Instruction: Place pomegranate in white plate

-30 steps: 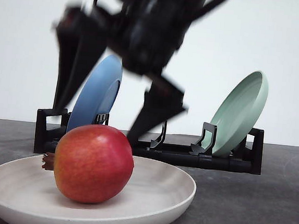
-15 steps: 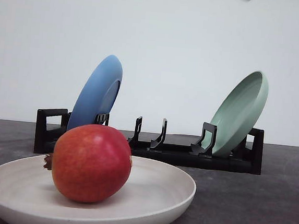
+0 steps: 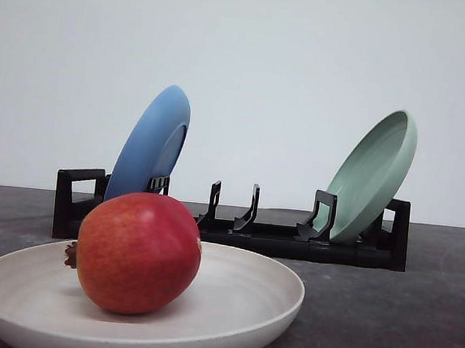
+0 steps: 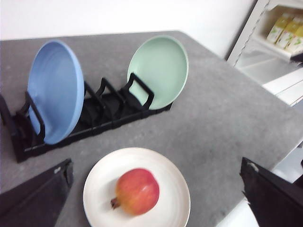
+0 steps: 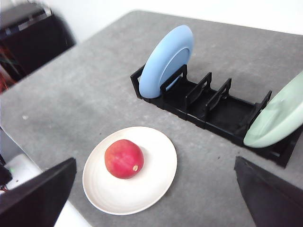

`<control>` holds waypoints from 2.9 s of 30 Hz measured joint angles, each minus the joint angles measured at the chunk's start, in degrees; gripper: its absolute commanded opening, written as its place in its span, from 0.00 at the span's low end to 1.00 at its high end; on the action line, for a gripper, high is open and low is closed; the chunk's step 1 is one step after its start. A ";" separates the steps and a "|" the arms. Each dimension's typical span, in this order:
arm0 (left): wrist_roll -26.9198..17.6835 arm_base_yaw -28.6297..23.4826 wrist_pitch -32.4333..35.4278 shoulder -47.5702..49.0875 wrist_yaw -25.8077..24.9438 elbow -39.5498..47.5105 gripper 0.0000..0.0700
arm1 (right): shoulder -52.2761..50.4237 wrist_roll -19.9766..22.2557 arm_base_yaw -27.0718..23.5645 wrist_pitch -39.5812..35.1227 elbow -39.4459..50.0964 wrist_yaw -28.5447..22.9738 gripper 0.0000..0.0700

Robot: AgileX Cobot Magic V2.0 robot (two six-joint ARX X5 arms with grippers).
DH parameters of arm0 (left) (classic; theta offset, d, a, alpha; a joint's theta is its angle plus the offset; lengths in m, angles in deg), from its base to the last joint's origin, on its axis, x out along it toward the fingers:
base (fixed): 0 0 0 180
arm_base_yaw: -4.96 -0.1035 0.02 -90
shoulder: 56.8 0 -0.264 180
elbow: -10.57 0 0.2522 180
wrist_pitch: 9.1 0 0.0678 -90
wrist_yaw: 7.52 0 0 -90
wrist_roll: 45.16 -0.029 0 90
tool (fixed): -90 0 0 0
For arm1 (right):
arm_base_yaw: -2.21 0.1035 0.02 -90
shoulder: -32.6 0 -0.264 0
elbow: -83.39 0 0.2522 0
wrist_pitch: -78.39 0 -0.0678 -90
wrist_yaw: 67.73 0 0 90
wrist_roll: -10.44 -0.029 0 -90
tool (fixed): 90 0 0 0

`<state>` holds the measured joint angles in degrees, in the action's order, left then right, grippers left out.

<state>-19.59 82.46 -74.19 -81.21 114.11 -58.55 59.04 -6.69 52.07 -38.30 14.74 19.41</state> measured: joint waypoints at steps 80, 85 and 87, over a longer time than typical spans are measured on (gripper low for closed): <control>-18.02 -76.93 40.43 23.34 -24.98 53.24 0.08 | -3.55 0.64 0.00 -3.20 3.82 -0.23 0.09; -21.68 -77.66 40.91 24.16 -25.62 54.05 0.08 | -3.55 0.64 0.00 -3.20 3.82 -0.23 0.09; -23.12 -77.66 40.91 24.16 -25.63 54.05 0.08 | -3.55 0.64 0.00 -3.20 3.82 -0.23 0.09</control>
<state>-42.71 4.80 -33.28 -57.05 88.48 -4.50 55.49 -6.05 52.07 -41.50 18.56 19.18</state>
